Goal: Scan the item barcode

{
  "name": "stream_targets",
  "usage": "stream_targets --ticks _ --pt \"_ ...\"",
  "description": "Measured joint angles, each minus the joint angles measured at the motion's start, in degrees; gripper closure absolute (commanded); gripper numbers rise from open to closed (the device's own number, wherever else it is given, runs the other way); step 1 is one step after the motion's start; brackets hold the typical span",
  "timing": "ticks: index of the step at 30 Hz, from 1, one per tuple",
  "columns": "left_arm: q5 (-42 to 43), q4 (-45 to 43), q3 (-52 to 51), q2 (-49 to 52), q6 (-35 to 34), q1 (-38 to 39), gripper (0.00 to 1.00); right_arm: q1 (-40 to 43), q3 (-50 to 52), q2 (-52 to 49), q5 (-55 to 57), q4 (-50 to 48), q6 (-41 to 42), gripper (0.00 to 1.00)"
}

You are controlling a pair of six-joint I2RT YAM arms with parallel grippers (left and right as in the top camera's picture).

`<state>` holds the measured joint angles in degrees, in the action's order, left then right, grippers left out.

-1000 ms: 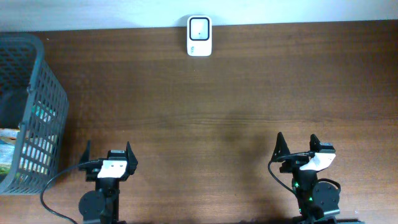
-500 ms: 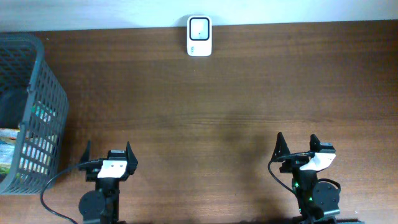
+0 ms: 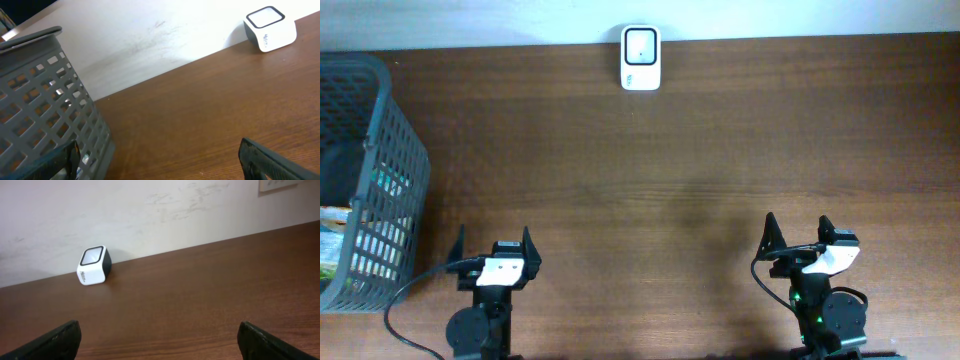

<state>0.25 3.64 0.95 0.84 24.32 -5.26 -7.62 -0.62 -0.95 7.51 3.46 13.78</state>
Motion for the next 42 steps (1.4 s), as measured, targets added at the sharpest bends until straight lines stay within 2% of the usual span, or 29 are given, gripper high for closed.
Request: stream_targets --ticks 9,13,17,24,37,42 --pt "5.0 -2.5 0.9 0.0 -1.6 0.0 0.01 0.0 0.0 0.0 0.0 0.0 0.0 0.01" --pt "6.8 -0.6 6.7 1.6 -3.2 0.0 0.01 0.0 0.0 0.0 0.0 0.0 0.0 0.01" --pt "9.2 2.9 15.9 8.1 -3.9 0.0 0.01 0.0 0.0 0.0 0.0 0.0 0.0 0.01" --pt "14.0 13.4 35.1 25.2 -4.2 0.0 0.01 0.0 0.0 0.0 0.0 0.0 0.0 0.01" --pt "21.3 46.3 74.4 58.6 -5.1 0.0 0.01 0.0 0.0 0.0 0.0 0.0 0.0 0.01" --pt "22.8 47.8 83.3 64.5 -5.1 0.0 0.01 0.0 0.0 0.0 0.0 0.0 0.0 0.01"
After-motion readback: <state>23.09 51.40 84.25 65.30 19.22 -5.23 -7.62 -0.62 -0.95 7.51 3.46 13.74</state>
